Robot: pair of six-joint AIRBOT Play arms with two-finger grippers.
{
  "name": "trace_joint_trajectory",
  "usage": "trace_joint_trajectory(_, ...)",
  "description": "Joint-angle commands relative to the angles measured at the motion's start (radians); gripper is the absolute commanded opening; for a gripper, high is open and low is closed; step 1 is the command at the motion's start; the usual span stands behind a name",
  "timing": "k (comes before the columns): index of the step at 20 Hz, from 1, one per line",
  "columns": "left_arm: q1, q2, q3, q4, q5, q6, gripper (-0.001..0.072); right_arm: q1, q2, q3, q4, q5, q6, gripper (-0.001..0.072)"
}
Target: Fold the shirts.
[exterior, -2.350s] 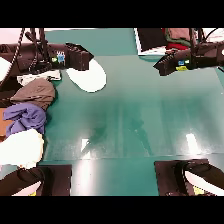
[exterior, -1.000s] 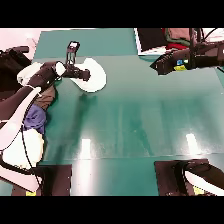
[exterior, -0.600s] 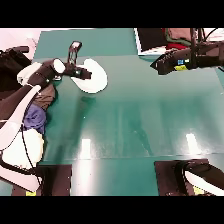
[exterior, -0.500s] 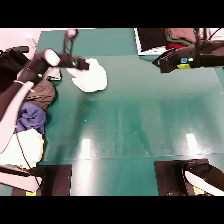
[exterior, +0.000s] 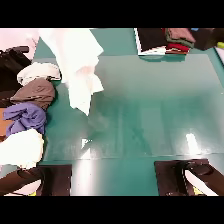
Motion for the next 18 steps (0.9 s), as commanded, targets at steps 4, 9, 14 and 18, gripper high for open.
trace_joint_trajectory(4, -0.276, -0.079, -0.028, -0.004, -0.055, 0.0, 0.0419, -0.063, 0.024, 0.0, 0.004, -0.018, 0.018, 0.0013)
trace_joint_trajectory(9, -0.101, -0.11, -0.028, 0.119, -0.064, -0.151, 0.0601, -0.063, 0.024, 0.0, 0.003, -0.01, 0.018, 0.0013)
trace_joint_trajectory(14, 0.28, -0.159, -0.206, 0.069, -0.174, -0.274, 0.0601, -0.063, 0.017, 0.0, 0.003, 0.001, 0.018, 0.0014)
trace_joint_trajectory(18, 0.378, -0.265, -0.449, -0.058, -0.173, -0.26, 0.0602, -0.063, -0.003, 0.0, 0.004, 0.038, 0.018, 0.0014)
